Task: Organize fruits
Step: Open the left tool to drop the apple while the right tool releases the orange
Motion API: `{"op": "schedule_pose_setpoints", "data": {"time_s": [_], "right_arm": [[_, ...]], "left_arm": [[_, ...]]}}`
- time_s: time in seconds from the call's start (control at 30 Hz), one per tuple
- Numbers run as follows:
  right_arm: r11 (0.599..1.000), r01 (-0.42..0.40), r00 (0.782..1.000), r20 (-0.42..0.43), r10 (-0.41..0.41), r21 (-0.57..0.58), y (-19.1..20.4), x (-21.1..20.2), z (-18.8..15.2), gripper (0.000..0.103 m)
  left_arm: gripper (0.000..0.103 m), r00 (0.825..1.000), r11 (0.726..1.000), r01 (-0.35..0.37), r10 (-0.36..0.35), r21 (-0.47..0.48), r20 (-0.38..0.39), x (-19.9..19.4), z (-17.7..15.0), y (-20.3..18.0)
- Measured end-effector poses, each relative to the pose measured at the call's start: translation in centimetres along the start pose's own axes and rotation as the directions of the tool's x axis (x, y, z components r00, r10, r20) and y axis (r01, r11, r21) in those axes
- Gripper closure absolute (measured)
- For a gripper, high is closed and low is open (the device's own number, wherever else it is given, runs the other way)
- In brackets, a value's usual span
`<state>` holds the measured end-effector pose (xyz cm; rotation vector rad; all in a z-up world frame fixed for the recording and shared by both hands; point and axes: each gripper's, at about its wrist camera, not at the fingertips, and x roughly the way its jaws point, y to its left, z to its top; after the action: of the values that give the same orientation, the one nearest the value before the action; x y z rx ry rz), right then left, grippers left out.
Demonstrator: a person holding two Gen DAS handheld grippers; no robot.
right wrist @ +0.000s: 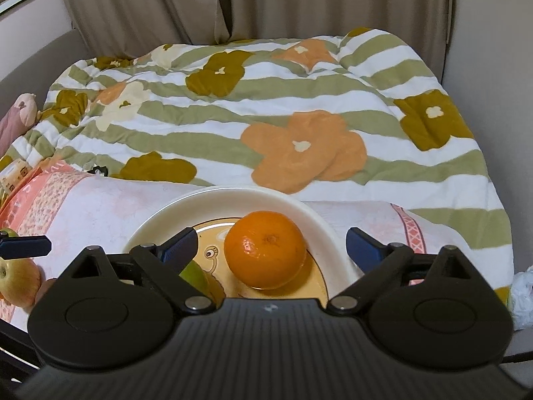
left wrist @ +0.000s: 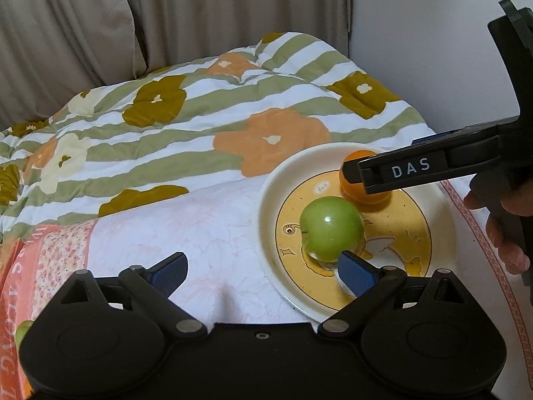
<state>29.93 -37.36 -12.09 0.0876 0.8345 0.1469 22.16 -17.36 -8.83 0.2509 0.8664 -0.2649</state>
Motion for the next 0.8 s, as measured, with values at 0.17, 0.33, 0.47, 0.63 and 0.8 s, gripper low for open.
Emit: {"op": "schedule_pose_setpoints", "data": {"time_s": [0.17,0.33,0.47,0.63,0.8], "right_arm": [[1.000,0.017,1.000,0.010,-0.017,0.018,-0.3,-1.5,0.0,0.000],[0.999,0.040,0.999,0.021,-0.040,0.032,-0.4,-3.7,-0.2,0.000],[0.997,0.059,0.998,0.027,-0.061,0.045,-0.1,-6.1,-0.6,0.000],[0.996,0.081,0.996,0.044,-0.083,0.044,1.3,-9.5,-1.6,0.000],[0.994,0.093,0.993,0.061,-0.097,0.058,2.8,-13.2,-3.1,0.000]], "left_arm": [[0.004,1.000,1.000,-0.002,0.002,-0.008,0.019,-1.1,0.1,0.2],[0.004,0.997,0.999,-0.033,0.034,-0.028,0.072,-3.3,0.0,0.5],[0.004,0.990,0.996,-0.069,0.075,-0.053,0.117,-5.7,-0.3,1.1],[0.004,0.982,0.994,-0.077,0.089,-0.078,0.165,-9.0,-1.2,1.8],[0.004,0.978,0.993,-0.072,0.089,-0.096,0.190,-12.1,-3.2,2.5]]}}
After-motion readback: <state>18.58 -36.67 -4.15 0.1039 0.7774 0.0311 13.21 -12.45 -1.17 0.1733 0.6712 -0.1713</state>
